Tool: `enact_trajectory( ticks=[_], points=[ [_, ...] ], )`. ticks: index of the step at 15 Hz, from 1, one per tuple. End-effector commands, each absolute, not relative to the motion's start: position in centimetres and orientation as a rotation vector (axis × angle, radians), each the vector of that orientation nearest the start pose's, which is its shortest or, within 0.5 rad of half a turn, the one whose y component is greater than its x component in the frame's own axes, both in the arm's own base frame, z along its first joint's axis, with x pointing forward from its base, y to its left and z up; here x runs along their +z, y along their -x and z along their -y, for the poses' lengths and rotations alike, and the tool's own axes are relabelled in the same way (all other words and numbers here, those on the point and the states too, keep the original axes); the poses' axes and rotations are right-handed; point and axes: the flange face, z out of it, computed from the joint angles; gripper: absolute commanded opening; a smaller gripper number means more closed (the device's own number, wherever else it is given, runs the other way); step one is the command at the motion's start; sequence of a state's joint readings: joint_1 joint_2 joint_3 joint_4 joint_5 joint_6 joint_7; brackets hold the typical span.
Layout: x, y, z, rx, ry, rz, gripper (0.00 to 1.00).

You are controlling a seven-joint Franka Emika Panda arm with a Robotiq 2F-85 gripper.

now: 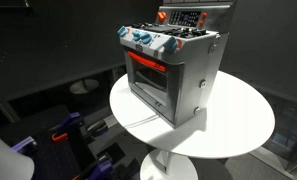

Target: Press the top right orange button of the microwave oven controlling panel of the stove

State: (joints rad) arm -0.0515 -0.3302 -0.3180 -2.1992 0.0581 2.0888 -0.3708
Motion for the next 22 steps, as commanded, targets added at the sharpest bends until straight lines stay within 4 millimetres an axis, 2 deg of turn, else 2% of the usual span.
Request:
enact_trajectory(
  ticks=[1, 6, 12, 17, 22],
  points=[
    [53.2, -44.4, 18.2, -0.375, 3.046, -0.025, 1.00],
    [53.3, -44.8, 17.4, -0.384, 3.056, -0.016, 1.00],
    [53.4, -47.2, 13.3, -0.444, 3.087, 0.024, 1.00],
    [52.0, -50.1, 9.6, -0.534, 3.122, -0.042, 1.00],
    [49.7, -53.2, 7.4, -0.648, 3.168, -0.202, 1.00]
  ],
)
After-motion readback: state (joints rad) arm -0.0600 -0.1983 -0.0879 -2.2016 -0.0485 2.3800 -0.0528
